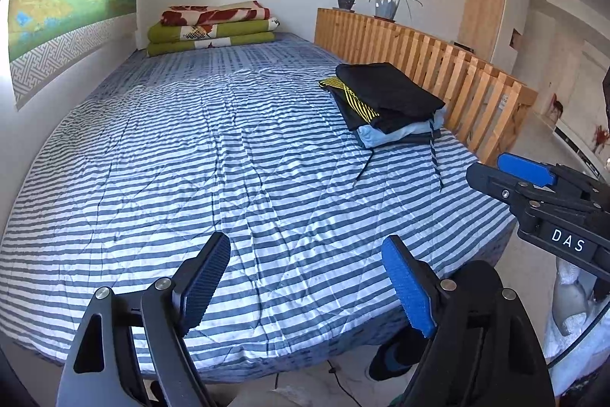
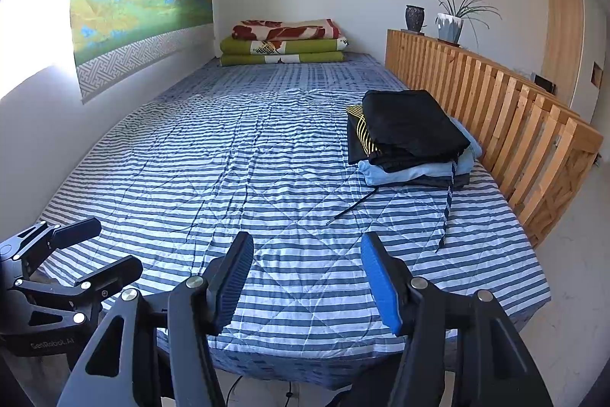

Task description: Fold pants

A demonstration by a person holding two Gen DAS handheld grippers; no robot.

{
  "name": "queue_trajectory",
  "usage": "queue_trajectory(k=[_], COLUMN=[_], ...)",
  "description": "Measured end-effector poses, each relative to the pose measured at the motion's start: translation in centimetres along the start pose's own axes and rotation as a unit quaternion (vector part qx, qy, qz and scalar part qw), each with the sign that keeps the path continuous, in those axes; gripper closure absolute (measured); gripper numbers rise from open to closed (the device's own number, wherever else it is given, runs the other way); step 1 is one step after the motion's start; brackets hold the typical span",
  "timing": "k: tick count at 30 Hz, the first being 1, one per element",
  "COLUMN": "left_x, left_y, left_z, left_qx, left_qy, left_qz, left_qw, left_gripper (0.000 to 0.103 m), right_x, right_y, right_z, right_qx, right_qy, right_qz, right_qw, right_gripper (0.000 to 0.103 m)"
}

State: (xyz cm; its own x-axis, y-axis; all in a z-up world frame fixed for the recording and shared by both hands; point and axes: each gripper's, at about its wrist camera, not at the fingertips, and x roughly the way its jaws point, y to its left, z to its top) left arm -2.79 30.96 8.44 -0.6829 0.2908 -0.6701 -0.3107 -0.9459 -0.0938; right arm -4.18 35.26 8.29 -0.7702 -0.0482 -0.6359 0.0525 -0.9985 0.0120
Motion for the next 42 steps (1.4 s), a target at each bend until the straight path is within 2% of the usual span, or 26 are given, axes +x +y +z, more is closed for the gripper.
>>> queue_trajectory(k=[15,42], left_x=[1.6,2.6], left_y=[-1.3,-1.2], left_z=[0.1,-0.3], left_qx=[0.01,0.007], left_qy=[0.007,0.009], left_qz=[-0.002,-0.001], left_qw=[0.9999,0.9999], left_gripper=[0.017,0.015], right_x=[0.4,1.0], right_y=[-1.1,-1.2], right_z=[-0.4,-0.8], right_qx=[0.014,0.015], right_qy=[0.003,0.009], right_qz=[-0.009,-0.009], right_qw=[1.0,1.0], right_gripper=[0.047,0.047])
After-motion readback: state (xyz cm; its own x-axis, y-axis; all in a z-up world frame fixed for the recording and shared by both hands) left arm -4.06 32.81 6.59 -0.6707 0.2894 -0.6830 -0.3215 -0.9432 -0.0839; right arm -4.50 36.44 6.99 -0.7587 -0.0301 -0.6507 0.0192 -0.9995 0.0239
